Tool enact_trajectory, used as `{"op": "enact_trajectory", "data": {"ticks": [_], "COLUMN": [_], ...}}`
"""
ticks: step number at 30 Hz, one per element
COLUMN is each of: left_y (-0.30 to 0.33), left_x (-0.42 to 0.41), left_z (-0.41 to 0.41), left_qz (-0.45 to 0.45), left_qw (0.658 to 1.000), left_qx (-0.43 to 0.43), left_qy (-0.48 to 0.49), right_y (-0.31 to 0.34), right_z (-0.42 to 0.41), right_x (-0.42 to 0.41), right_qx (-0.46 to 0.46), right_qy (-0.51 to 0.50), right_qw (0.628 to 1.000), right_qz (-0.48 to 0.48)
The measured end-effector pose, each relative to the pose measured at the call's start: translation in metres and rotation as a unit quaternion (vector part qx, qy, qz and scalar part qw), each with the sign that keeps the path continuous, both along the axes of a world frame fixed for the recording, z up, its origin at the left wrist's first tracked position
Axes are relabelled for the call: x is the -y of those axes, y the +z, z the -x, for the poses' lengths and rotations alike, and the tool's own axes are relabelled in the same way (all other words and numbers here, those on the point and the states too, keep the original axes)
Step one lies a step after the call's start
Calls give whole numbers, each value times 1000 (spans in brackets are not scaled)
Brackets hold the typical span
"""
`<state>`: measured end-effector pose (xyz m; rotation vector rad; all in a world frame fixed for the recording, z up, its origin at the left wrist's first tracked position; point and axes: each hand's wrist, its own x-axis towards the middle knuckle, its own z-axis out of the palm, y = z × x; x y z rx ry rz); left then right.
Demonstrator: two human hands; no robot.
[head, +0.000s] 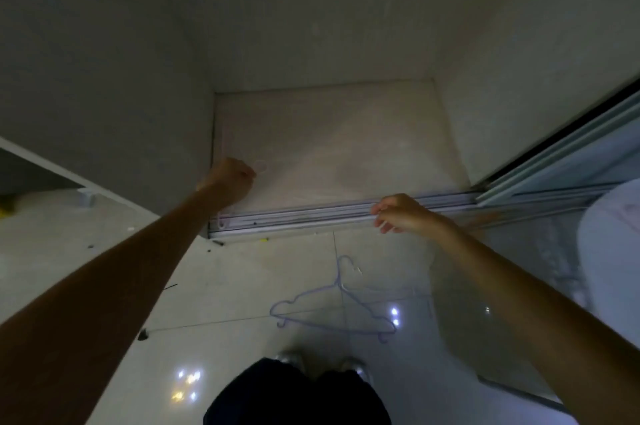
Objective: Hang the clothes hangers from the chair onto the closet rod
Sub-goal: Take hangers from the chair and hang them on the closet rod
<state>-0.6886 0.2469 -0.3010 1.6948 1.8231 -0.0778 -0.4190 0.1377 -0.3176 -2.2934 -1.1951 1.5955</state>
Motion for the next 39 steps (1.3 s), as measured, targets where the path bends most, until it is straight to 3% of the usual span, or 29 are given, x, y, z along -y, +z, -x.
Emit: {"op": "enact_trajectory", "data": {"ticks": [4,7,17,21,26,30,34,39], "left_y": [-117,-202,-350,-371,-379,-385,-386,-385], "left_x": [-5,-11,-51,-74,-94,-89,-66,-26], "left_z": [15,24,29,36,45,52,41,10], "left_qz": [16,9,-112,-132,-94,-105,-125,-206], "left_qw": [1000,1000,986,984,986,980,979,969], "left_qx": [-11,-7,-94,-115,-128,-163,-164,-117], "left_qy": [21,6,-77,-20,40,32,9,-65], "right_y": [-117,-208,-384,-419,-434,-431,-424,-419], "right_z": [4,13,45,35,27,29,27,45], "right_x": [12,21,44,58,57,55,69,87], "right_qx": [36,97,231,288,339,348,299,309], "right_qy": [52,148,285,304,317,312,294,377], "right_qw": [998,984,927,900,883,883,907,873], "right_qz": [15,37,81,122,68,50,40,19]}}
